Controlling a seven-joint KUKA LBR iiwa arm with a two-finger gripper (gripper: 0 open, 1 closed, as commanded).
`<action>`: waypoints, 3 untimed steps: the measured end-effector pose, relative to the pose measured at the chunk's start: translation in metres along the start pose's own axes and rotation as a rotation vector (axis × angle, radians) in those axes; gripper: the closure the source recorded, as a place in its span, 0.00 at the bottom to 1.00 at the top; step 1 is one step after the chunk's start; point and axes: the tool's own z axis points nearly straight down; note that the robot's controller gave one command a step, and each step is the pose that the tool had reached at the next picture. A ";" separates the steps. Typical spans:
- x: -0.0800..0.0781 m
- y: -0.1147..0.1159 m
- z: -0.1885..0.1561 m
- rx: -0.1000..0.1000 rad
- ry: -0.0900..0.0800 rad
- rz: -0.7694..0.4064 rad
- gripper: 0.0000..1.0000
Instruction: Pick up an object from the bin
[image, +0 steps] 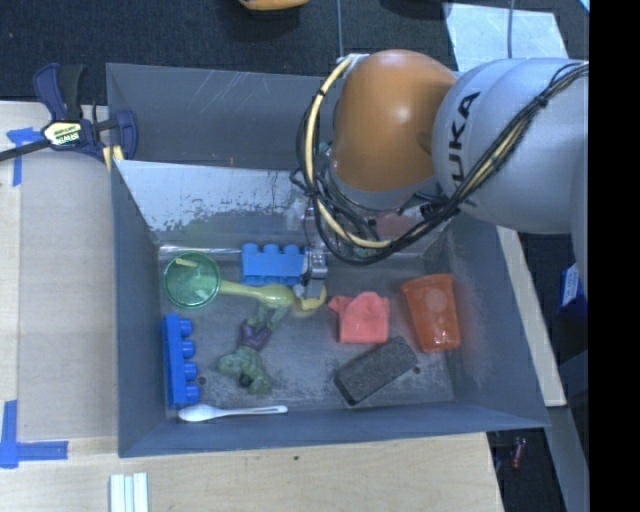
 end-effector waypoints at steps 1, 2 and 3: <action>0.001 0.001 0.052 -0.003 0.002 0.091 0.00; -0.004 -0.050 0.087 0.002 -0.005 -0.011 0.00; -0.020 -0.072 0.119 -0.005 -0.018 -0.005 1.00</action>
Offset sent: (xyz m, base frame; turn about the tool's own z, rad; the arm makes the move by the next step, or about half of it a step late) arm 0.0033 -0.0629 -0.0975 -0.0331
